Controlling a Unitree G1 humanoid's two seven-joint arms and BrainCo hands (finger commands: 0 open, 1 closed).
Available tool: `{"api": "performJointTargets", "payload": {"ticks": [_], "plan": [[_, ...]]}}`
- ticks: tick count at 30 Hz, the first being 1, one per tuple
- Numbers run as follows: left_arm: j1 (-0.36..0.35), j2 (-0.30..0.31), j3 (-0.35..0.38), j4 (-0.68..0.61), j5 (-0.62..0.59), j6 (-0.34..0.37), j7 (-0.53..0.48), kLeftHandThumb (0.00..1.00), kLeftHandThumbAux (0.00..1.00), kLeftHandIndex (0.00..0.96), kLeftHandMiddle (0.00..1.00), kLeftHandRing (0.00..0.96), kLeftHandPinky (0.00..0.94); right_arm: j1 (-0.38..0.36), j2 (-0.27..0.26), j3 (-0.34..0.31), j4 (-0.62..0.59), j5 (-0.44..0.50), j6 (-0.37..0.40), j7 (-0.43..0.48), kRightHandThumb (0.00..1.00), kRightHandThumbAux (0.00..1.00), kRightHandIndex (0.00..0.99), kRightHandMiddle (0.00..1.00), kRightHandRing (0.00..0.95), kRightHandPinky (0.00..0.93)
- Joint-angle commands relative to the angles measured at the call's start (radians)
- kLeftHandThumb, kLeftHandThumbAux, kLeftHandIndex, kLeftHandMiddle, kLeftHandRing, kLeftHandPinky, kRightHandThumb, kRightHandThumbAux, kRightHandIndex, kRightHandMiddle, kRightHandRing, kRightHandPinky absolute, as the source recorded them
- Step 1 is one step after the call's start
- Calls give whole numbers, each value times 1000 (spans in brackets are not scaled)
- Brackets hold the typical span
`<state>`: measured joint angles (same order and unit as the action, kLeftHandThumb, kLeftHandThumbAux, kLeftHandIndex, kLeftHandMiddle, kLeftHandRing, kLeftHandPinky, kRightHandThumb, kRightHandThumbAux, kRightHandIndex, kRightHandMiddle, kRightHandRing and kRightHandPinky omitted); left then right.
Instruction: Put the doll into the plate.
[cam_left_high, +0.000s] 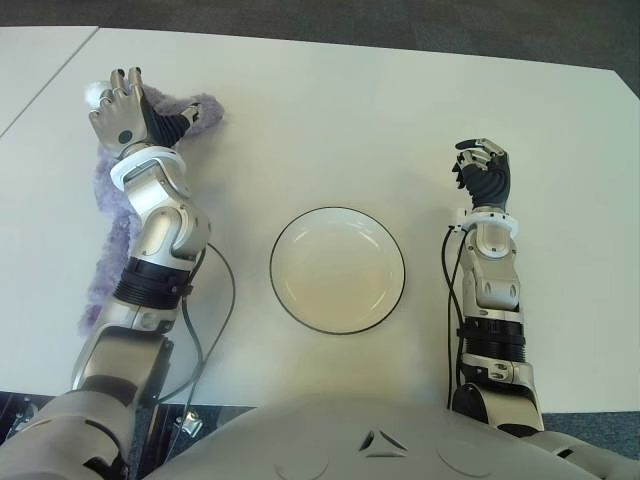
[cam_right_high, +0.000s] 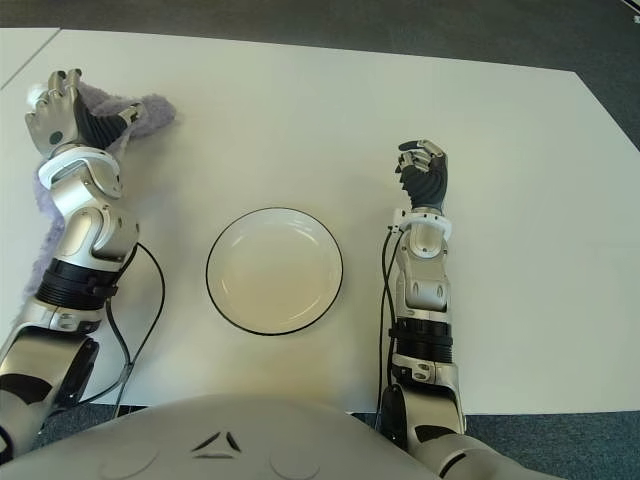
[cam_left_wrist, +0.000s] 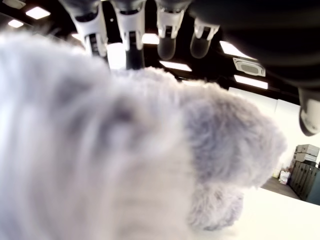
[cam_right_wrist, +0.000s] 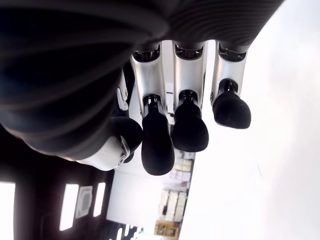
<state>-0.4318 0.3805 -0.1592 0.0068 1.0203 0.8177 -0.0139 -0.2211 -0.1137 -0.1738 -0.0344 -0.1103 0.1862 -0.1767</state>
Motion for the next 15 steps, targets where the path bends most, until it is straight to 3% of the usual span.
{"api": "performJointTargets", "payload": {"ticks": [1, 7, 15], "plan": [[17, -21, -12, -4, -64, -44, -34, 99, 356, 0, 7, 127, 242, -4, 0, -3, 11, 10, 8, 2, 717, 712, 436, 716, 752, 769], [36, -12, -9, -13, -137, -143, -19, 70, 328, 0, 0, 26, 143, -3, -3, -6, 7, 11, 12, 5, 717, 712, 435, 716, 752, 775], [52, -11, -10, -28, -176, -192, -24, 43, 313, 0, 0, 1, 126, -3, -4, -7, 3, 3, 21, 0, 717, 712, 436, 720, 758, 780]]}}
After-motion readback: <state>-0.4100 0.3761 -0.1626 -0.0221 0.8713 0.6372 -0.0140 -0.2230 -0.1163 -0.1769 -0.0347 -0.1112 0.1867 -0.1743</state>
